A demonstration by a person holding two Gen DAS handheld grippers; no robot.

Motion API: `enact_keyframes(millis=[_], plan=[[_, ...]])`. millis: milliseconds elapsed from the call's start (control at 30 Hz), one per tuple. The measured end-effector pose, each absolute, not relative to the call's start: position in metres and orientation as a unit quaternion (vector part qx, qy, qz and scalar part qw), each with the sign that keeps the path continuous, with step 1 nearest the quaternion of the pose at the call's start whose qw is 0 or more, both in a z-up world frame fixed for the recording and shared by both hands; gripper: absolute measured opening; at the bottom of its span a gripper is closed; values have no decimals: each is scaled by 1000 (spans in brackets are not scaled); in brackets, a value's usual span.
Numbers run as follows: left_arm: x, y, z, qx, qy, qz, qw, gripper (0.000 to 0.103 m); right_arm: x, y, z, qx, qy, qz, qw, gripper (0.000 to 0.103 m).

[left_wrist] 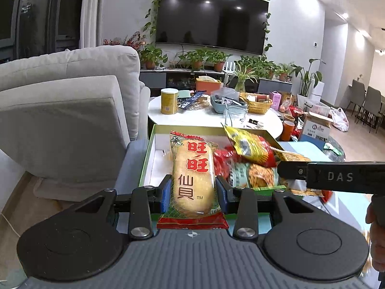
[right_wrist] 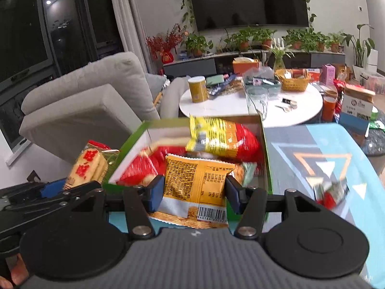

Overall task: Organize snacks
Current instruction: 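Carry both packets into the green box and open both grippers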

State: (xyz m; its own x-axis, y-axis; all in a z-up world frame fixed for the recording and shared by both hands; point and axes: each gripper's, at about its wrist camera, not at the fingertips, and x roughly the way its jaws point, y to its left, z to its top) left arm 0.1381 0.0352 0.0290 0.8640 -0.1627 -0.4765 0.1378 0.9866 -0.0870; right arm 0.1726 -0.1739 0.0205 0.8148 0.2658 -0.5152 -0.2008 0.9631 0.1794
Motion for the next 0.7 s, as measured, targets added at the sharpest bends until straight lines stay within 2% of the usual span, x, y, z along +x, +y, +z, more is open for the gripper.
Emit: enact_keyframes(millis=[333,700], plan=[[198,32,38,-40,244,-66,967,35,220,-160,37,71,257,145,953,47],[247,23,14,-39,276,-68,958,36,260,-146,24,86,261,152,950,47]])
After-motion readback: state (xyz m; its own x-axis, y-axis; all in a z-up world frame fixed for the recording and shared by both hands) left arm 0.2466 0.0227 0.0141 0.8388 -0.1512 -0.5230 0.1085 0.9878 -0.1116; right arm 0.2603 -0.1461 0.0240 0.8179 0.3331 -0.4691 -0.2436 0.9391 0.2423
